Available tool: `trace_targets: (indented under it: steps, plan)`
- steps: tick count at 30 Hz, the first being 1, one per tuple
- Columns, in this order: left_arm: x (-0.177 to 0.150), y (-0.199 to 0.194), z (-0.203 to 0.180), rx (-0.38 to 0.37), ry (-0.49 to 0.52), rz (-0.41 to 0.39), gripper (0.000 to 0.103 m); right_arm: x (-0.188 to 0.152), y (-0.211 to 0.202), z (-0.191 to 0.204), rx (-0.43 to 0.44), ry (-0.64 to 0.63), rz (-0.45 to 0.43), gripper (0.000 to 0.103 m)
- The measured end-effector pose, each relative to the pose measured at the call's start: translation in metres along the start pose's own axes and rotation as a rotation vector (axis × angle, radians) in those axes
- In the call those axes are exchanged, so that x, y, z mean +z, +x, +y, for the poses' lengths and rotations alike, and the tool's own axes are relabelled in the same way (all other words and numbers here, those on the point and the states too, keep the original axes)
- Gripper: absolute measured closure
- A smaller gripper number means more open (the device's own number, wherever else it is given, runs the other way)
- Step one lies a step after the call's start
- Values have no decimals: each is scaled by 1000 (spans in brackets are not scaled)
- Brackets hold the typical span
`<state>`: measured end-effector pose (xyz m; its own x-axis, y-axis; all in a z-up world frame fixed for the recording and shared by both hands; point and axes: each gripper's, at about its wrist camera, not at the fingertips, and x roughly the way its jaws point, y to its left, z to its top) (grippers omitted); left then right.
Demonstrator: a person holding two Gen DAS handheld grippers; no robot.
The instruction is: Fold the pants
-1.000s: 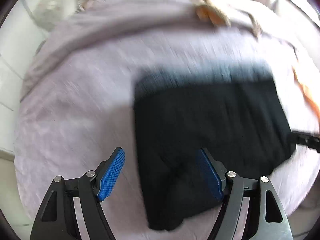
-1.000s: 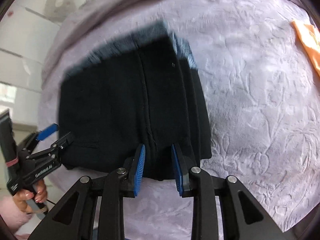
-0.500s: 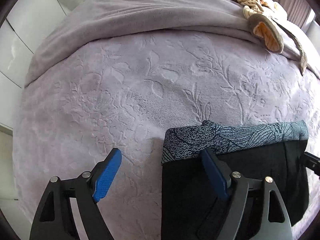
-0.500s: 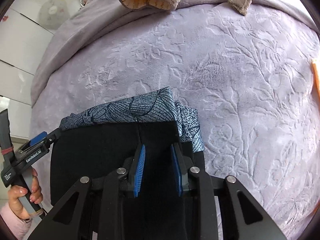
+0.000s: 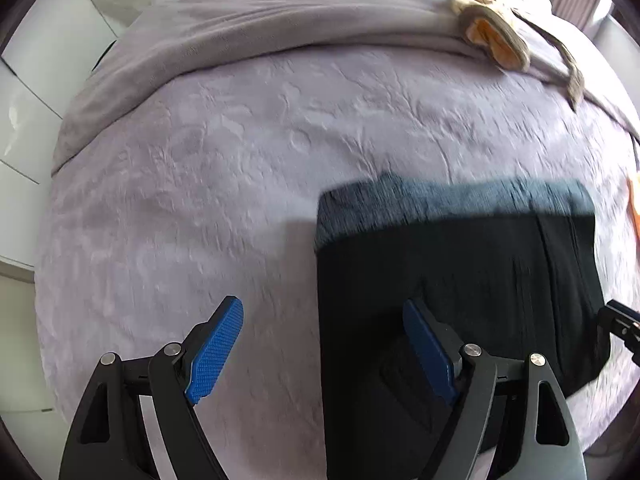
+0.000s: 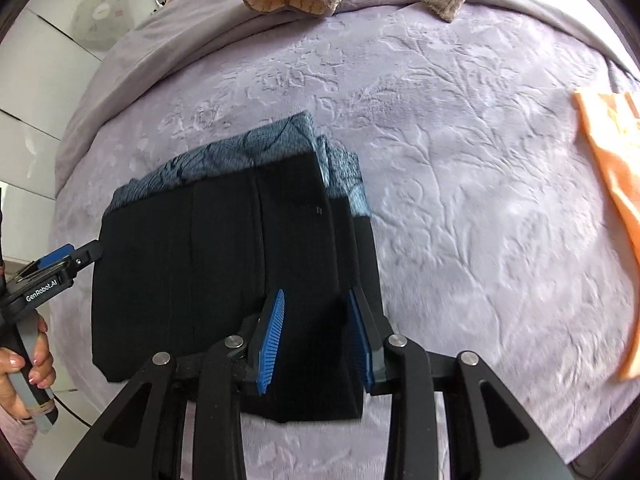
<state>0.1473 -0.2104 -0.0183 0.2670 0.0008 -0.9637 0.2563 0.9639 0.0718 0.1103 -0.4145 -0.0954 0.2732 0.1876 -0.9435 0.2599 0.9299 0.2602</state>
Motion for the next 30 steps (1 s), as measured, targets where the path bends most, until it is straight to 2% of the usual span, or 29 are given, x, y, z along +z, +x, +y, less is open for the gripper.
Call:
trace_targets:
  steps: [5, 10, 16, 22, 24, 30]
  plan:
    - [-28, -1, -8, -25, 19, 54, 20, -29, -7, 2, -25, 3, 6, 62]
    - [-45, -6, -16, -47, 41, 82, 20, -43, -11, -11, 1, 91, -2, 55]
    - [-52, -11, -21, -52, 65, 102, 20, -58, -18, -7, -9, 72, 16, 48]
    - [-56, -18, -29, -42, 79, 109, 19, -77, -25, -7, 32, 97, 43, 39]
    - [-58, -20, -31, -44, 81, 114, 0, -81, -25, -6, 41, 93, 54, 38]
    - [-61, -26, -35, -55, 79, 119, 0, -82, -29, -9, 83, 92, 64, 29]
